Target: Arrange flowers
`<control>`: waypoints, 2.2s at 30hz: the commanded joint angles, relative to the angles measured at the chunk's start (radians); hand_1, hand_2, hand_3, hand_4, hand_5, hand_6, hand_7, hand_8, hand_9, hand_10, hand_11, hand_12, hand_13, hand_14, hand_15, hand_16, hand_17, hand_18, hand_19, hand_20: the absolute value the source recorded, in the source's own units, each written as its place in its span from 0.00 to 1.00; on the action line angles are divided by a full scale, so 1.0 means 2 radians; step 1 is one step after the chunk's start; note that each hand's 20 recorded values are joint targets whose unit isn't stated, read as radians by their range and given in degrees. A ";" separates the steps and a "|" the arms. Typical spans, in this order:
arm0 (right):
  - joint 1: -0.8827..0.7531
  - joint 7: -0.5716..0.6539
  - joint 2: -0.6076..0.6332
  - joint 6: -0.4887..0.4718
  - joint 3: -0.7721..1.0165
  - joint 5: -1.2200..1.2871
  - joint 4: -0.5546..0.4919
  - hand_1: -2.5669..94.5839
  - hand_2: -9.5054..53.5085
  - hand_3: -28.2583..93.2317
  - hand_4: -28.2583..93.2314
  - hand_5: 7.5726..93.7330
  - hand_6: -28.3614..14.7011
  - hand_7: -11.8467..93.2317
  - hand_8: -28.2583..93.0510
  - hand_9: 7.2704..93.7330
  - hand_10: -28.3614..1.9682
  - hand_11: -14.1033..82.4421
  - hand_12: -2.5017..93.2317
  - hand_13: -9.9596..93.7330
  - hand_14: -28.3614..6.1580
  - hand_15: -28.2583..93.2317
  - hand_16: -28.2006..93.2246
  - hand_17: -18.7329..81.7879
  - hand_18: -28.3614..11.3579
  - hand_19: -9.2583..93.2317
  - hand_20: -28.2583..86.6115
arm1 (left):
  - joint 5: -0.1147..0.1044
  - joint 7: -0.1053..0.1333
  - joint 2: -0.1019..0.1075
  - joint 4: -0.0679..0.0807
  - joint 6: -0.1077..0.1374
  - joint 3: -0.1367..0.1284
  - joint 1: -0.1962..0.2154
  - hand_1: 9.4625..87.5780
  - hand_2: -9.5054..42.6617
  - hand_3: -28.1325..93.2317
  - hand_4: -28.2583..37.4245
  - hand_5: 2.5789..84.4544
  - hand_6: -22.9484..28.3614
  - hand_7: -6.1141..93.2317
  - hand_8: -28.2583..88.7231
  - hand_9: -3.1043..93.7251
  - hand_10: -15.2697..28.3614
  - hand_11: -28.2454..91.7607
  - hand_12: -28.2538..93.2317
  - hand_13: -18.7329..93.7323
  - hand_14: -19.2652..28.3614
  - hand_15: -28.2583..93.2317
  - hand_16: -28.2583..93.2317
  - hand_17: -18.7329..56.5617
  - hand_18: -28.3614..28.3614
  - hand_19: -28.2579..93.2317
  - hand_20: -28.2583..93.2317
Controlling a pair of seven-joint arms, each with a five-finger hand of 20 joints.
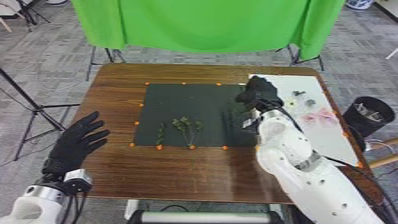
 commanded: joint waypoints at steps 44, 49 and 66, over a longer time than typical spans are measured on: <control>-0.021 0.015 -0.029 -0.131 -0.050 -0.044 0.031 0.45 0.00 0.93 0.04 0.87 0.66 0.51 0.37 0.99 0.75 0.72 0.42 0.92 0.69 0.88 0.50 0.73 0.17 1.00 0.83 | 0.004 -0.010 -0.004 0.002 -0.009 -0.001 -0.001 0.20 0.11 0.81 0.07 0.30 0.51 0.27 0.15 0.28 0.62 0.43 0.37 0.35 0.74 0.55 0.23 0.14 0.90 0.63 0.32; -0.022 0.021 -0.022 -0.144 -0.050 -0.060 0.031 0.40 0.00 0.93 0.05 0.86 0.66 0.51 0.35 0.98 0.74 0.72 0.43 0.92 0.68 0.88 0.51 0.73 0.17 1.00 0.84 | 0.004 -0.009 -0.004 0.002 -0.007 -0.002 0.001 0.20 0.11 0.81 0.07 0.31 0.51 0.27 0.15 0.28 0.62 0.43 0.36 0.35 0.73 0.55 0.23 0.14 0.90 0.63 0.32; -0.021 0.017 -0.006 -0.222 -0.048 -0.108 0.019 0.26 0.01 0.90 0.05 0.83 0.67 0.53 0.13 0.94 0.71 0.70 0.43 0.89 0.68 0.87 0.51 0.70 0.16 1.00 0.83 | 0.004 -0.007 -0.004 0.001 -0.008 -0.005 0.003 0.20 0.11 0.81 0.06 0.31 0.51 0.27 0.15 0.28 0.62 0.43 0.37 0.35 0.73 0.55 0.23 0.14 0.90 0.63 0.32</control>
